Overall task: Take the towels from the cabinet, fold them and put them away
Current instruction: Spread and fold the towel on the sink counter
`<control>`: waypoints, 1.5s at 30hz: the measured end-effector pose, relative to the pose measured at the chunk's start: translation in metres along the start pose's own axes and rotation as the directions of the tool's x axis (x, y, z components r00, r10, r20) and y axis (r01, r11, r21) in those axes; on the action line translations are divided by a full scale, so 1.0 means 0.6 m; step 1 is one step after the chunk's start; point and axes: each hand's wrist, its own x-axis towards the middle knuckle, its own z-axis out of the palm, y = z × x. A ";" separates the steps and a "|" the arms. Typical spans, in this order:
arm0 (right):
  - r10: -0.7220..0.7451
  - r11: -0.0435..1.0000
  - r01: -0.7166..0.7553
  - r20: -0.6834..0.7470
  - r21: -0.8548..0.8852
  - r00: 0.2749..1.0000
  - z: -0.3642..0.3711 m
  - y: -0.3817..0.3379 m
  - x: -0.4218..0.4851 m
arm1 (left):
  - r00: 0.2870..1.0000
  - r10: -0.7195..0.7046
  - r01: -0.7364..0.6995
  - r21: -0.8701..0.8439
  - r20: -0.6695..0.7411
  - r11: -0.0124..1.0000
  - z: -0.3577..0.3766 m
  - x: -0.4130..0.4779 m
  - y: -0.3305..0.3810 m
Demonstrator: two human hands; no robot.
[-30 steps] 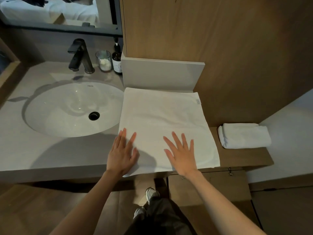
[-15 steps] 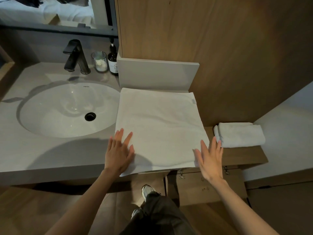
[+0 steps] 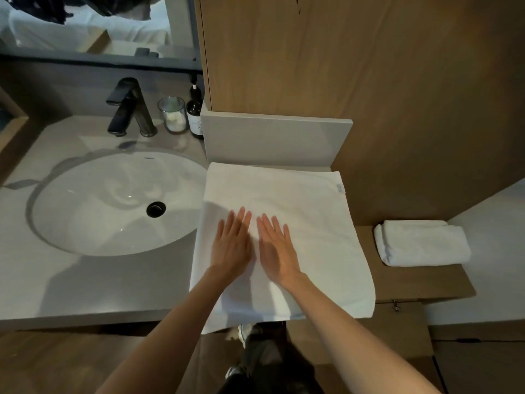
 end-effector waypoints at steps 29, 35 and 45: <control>0.109 0.992 -0.100 -0.129 0.074 0.986 -0.030 0.051 0.117 | 0.998 -0.044 0.045 0.009 -0.033 0.999 -0.022 0.128 0.026; 0.039 0.997 -0.046 -0.112 -0.059 0.993 -0.014 0.106 0.130 | 0.994 -0.109 0.108 0.096 0.005 0.990 0.001 0.133 -0.002; 0.290 0.956 -0.293 -0.118 -0.005 0.950 -0.061 0.272 0.120 | 0.987 -0.155 0.157 0.099 -0.032 0.983 0.003 0.132 -0.014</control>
